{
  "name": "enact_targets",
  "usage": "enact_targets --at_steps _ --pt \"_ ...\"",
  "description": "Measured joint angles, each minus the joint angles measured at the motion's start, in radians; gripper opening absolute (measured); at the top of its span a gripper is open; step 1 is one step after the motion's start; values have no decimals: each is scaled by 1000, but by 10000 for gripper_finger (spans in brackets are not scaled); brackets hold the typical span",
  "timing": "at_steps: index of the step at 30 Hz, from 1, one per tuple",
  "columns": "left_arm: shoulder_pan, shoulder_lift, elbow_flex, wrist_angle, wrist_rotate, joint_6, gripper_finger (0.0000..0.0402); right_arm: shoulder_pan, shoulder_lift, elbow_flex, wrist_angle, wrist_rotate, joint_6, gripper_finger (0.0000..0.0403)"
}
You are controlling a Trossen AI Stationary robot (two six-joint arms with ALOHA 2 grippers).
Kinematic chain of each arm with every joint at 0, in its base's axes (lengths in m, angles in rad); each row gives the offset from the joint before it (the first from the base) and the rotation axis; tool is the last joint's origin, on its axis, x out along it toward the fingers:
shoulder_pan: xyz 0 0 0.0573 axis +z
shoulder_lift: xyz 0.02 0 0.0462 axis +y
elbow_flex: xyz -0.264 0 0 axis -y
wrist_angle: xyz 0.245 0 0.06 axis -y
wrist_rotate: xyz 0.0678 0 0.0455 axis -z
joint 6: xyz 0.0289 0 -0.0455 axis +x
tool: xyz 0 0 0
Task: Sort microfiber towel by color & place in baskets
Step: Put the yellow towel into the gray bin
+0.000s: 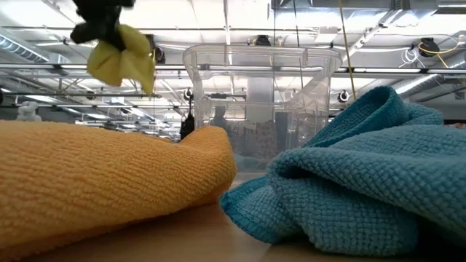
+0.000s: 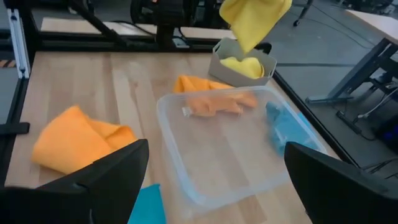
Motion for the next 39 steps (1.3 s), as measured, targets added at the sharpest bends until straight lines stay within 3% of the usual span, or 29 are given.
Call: enact_targets --at_steps 7,10,13,18,34,39 --pt "280 2 -164 346 147 520 16 0 0 0 1 2 0 368" --pt "372 8 -222 455 191 644 20 0 0 0 1 -4 0 368" --pt "431 12 -254 461 319 726 28 1 0 0 1 -6 0 368" --pt "446 14 -292 457 447 723 32 1 0 0 0 -3 -2 368" --pt "548 19 -426 567 551 805 36 31 0 0 0 -4 -1 367" --pt "558 19 -428 578 629 800 51 42 0 0 0 11 0 367"
